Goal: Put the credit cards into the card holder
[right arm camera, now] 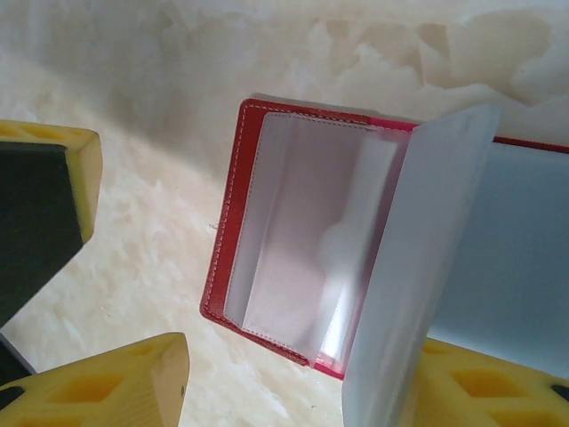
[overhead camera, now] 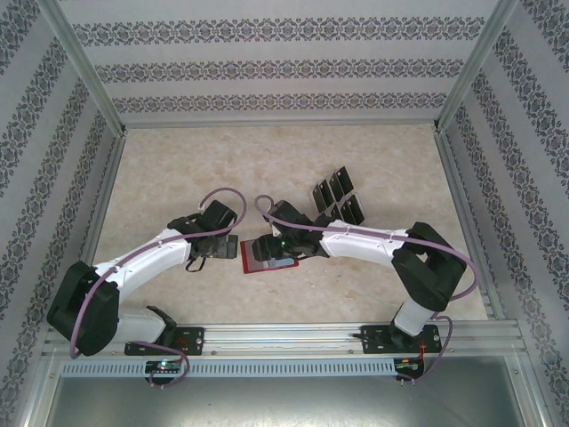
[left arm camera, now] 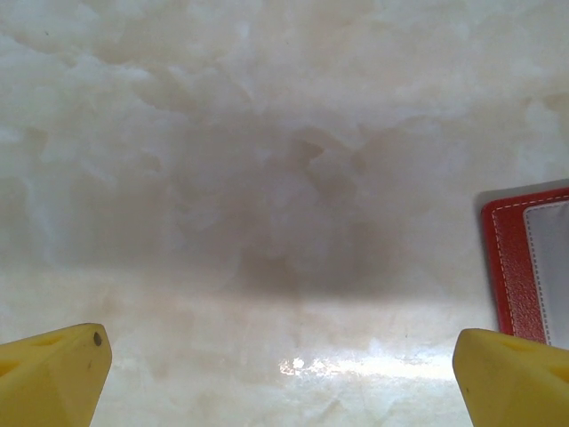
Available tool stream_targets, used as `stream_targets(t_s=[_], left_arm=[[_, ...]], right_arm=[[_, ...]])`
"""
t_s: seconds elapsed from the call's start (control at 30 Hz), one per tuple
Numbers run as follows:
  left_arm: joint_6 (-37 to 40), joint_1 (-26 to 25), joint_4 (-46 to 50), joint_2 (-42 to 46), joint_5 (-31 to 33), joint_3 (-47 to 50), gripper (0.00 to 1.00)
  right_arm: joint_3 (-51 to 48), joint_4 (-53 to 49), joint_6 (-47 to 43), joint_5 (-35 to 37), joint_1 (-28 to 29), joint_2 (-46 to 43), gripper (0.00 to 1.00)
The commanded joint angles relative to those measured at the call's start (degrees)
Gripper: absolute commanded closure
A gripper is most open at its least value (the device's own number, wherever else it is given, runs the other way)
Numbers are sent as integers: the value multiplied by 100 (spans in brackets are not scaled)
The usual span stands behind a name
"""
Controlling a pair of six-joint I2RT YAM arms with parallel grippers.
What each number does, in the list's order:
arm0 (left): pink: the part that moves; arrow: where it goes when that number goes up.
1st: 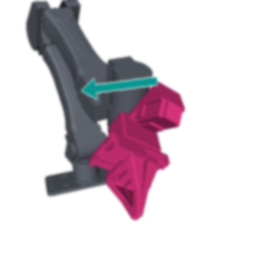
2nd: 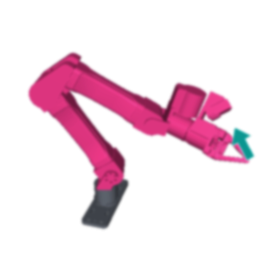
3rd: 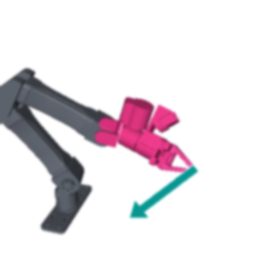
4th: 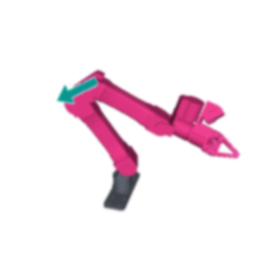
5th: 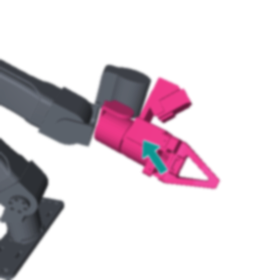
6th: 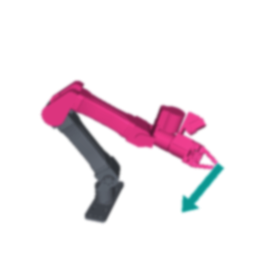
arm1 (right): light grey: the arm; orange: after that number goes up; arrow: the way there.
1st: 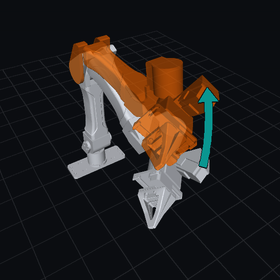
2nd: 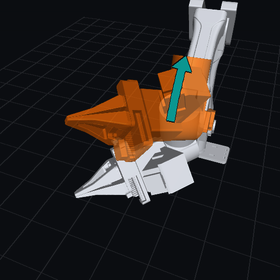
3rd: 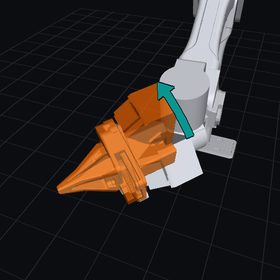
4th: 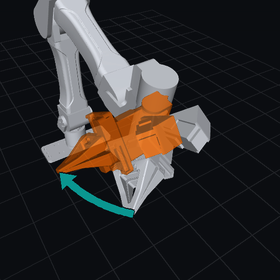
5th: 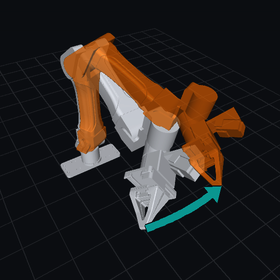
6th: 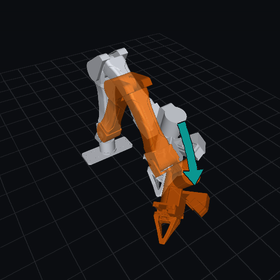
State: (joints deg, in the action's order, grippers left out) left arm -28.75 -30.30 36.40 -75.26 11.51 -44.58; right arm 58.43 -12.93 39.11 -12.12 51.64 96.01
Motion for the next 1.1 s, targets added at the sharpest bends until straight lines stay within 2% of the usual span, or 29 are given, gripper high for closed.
stream_targets(t_s=[0.0,0.2,0.5,0.73,0.93,1.07], left_arm=[[-25,35,165,38,-78,-43,1],[-10,36,174,38,-85,-98,1],[-23,37,127,62,-149,-89,1],[-90,40,229,137,-21,-114,1],[-210,149,342,255,47,-127,1],[-208,272,280,388,-96,-84,1]], right_arm=[[-35,139,29,-48,47,-292,39],[28,145,64,-82,48,-358,41],[-268,520,264,-204,-42,-340,54],[-446,1190,490,-653,-66,-154,47],[-603,1683,767,-836,-74,-142,47],[-666,1571,825,-600,-130,-135,49]])
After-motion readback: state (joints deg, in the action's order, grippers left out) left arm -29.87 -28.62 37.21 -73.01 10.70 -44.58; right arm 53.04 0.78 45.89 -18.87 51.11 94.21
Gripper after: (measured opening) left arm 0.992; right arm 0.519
